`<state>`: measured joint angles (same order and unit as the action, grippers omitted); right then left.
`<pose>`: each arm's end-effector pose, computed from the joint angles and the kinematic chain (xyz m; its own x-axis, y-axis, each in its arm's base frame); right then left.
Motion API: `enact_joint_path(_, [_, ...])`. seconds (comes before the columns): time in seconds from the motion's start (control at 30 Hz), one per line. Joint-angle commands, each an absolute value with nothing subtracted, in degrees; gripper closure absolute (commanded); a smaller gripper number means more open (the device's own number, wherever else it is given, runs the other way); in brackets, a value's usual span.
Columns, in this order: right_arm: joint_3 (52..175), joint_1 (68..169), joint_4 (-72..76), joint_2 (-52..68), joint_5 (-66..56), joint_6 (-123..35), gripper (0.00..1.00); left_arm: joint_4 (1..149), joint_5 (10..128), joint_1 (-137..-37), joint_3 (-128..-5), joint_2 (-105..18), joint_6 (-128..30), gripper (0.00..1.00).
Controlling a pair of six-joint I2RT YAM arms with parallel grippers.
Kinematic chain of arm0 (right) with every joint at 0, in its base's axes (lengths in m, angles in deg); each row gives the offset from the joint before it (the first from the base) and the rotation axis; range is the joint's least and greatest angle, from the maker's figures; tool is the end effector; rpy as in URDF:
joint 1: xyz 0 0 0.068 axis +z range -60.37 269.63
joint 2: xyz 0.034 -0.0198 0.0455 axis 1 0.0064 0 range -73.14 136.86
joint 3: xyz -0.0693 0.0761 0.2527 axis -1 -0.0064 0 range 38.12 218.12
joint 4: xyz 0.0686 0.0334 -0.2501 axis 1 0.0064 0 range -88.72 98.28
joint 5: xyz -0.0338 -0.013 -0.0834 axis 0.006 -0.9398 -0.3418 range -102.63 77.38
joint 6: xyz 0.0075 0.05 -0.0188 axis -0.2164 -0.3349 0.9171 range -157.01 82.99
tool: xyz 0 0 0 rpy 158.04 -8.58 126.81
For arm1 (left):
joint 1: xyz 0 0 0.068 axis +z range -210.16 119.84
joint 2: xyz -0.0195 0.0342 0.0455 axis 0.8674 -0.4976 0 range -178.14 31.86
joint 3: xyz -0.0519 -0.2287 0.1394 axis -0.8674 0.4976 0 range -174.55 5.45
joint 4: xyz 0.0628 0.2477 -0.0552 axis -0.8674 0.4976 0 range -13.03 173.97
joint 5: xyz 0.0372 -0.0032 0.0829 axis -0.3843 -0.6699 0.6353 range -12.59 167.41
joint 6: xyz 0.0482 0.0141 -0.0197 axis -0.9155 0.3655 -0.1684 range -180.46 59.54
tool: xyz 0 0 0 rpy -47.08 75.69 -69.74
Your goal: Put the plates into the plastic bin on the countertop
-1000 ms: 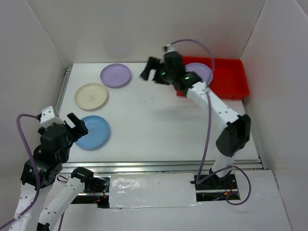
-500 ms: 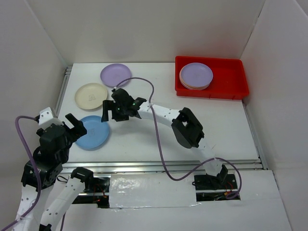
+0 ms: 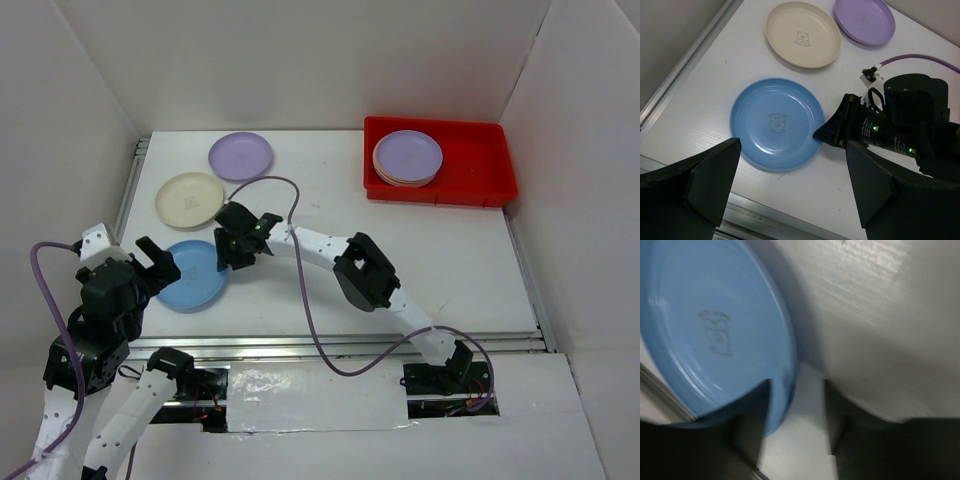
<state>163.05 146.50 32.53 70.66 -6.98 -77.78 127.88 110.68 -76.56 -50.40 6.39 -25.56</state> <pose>0.3001 0.4663 0.1629 -0.8844 -0.1659 -0.4363 -0.3833 0.7916 0.4759 0.0630 0.0020 0.3664 -0.1291 -0.4606 -0.8782 -0.4032 0.8335 -0.3779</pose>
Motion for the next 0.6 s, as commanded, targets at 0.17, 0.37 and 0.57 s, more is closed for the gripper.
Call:
enact_joint_path(0.17, [156.6, 146.8, 32.7, 66.6, -9.3, -80.5, 1.00, 125.4, 110.5, -76.2, -50.1, 7.2, -25.7, 0.01])
enact_joint_path(0.37, [129.9, 141.0, 16.3, 38.3, -3.8, -81.0, 1.00, 126.0, 111.2, -76.2, -50.2, 8.9, -25.2, 0.01])
enact_joint_path(0.57, [127.2, 116.1, 25.3, 26.7, -8.6, -77.9, 1.00, 125.3, 110.5, -76.3, -49.8, 10.2, -25.6, 0.01])
